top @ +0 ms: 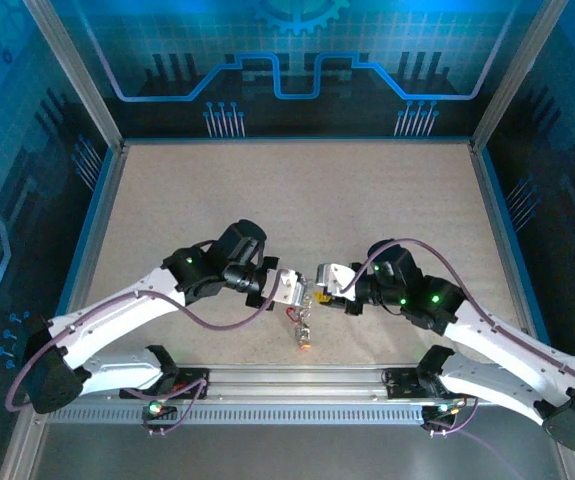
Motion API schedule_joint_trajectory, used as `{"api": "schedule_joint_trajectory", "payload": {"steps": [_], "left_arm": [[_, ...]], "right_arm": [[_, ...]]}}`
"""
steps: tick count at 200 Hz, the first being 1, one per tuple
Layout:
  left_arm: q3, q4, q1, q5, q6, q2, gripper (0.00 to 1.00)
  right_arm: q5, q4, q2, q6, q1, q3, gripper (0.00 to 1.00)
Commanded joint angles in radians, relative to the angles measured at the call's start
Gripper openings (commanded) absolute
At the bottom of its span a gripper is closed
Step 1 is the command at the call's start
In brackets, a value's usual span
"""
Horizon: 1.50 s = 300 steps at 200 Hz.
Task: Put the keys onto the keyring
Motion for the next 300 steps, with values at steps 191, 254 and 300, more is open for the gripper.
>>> {"api": "schedule_joint_trajectory", "payload": {"steps": [191,254,300], "left_arm": [[-0.031,0.073,-0.034,0.031,0.022,-0.126,0.00],[-0.047,0.082,-0.033,0.032,0.005,-0.148,0.00],[-0.057,0.104,-0.033,0.040,-0.010,-0.149,0.00]], "right_arm": [[0.105,0.177,0.004,-0.061,0.225,-0.086,0.33],[0.232,0.298,-0.048,0.058,0.234,-0.145,0.37],[0.250,0.313,-0.055,0.099,0.235,-0.169,0.25]]}}
